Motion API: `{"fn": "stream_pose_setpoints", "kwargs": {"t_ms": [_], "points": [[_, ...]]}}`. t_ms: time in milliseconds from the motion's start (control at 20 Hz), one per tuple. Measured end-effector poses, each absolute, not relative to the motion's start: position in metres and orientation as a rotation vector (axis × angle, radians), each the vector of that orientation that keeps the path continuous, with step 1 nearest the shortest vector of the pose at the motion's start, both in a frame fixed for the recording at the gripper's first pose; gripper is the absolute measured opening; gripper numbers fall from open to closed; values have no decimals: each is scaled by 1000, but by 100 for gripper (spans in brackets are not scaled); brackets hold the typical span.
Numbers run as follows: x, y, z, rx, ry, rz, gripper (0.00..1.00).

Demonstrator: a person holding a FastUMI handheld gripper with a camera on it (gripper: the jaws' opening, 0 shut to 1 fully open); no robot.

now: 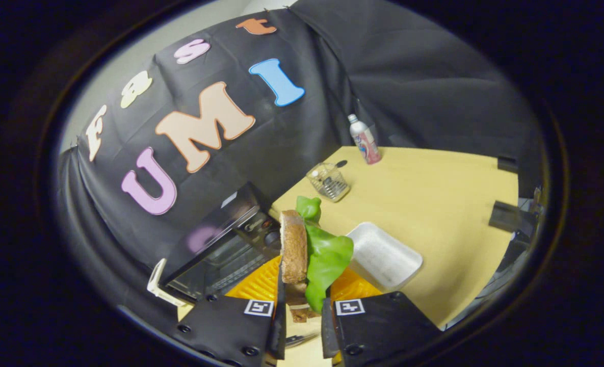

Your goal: Open the toaster oven, put the food inside, and close the toaster oven door.

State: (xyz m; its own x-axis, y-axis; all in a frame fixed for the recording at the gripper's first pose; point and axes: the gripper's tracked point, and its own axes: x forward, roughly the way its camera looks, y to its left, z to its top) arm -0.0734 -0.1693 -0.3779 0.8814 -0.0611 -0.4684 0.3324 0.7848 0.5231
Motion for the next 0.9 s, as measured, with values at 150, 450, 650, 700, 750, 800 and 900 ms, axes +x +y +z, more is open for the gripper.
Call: {"fn": "stream_pose_setpoints", "kwargs": {"t_ms": [150,450,650,700,750,800,900], "points": [[-68,-126,-387,689,477,-161,30],[-42,-44,-398,815,506,-57,30],[-17,-9,-402,884,508,-15,30],[-16,-2,-409,901,509,-8,29],[-4,2,-410,919,510,-2,30],[3,10,-413,938,509,8,29],[20,21,-420,986,509,26,29]]}}
